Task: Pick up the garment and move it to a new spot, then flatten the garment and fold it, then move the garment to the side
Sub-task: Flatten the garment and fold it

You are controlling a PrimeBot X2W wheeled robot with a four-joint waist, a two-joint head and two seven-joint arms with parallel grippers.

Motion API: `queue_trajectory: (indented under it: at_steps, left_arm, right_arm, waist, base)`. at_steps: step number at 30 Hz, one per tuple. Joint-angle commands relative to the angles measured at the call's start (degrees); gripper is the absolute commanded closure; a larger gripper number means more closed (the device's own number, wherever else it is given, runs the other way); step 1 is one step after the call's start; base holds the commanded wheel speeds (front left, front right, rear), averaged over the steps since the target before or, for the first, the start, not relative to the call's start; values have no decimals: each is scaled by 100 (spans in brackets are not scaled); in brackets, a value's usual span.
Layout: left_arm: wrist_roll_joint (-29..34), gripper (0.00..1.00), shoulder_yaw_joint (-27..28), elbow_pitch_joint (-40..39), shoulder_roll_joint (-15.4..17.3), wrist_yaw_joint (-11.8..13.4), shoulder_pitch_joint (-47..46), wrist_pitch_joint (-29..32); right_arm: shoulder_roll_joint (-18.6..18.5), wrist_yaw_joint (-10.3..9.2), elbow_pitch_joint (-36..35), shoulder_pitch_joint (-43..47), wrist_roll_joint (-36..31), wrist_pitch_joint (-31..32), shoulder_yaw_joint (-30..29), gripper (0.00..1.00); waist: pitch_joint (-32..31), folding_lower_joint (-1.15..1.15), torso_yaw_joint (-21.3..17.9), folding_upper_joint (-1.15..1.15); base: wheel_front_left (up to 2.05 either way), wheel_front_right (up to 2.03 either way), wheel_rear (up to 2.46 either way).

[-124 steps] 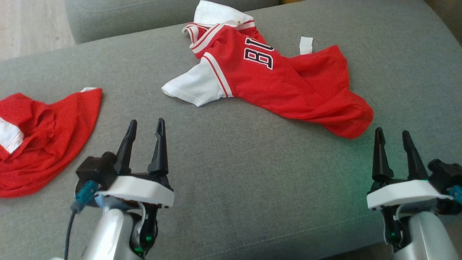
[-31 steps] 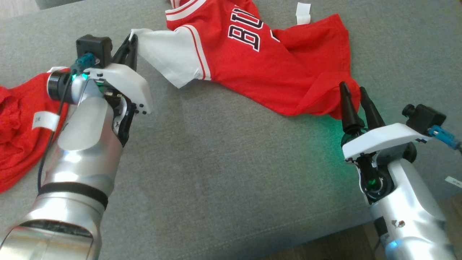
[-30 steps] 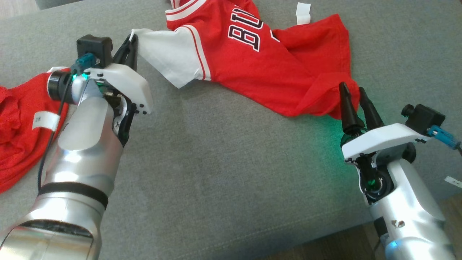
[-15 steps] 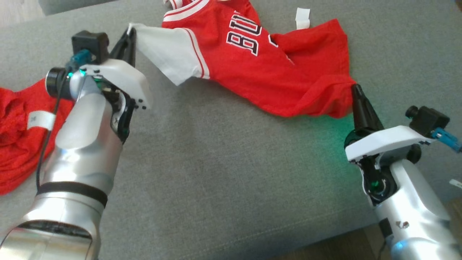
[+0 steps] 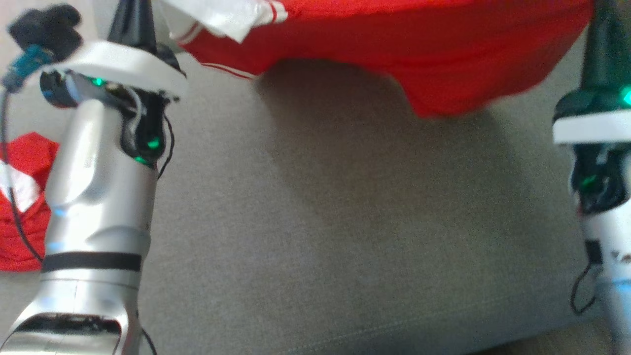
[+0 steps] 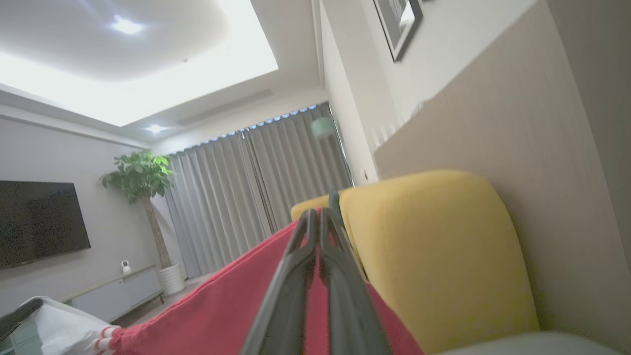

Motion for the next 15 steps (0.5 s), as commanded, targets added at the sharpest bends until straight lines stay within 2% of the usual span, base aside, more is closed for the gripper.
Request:
queue_trajectory:
  at_steps: [1,4,6,11,15]
  left_arm:
    - [-124,100,209,-326,124,-28,-289,31]
    - [-640,100,410,-1006,40,-76,-344,291]
    - [-890,100,531,-1508,6,-2,-370,486]
    - [-1273,100,774,-2809,-27,412,-400,980]
    - [-1429,100,897,-3703,-29,794,-329,1370]
  right_arm:
    - [-61,-4,-234,-316,-76,-50,19,100]
    - [-78,-4,-353,-725,-288,-46,-120,100]
    - [-97,-4,-438,-979,-464,-34,-187,100]
    - [-126,-4,-755,-1413,-862,211,-246,100]
    - [-152,-4,-1125,-1425,-1019,571,-382,100]
  waist:
    - [-217,0,105,0]
    - [-444,0,178,0]
    - [-557,0,229,0]
    - [-748,0,326,0]
    - [-842,0,417,0]
  base:
    - [0,0,0]
    - [0,0,0]
    - [0,0,0]
    - [0,0,0]
    - [0,0,0]
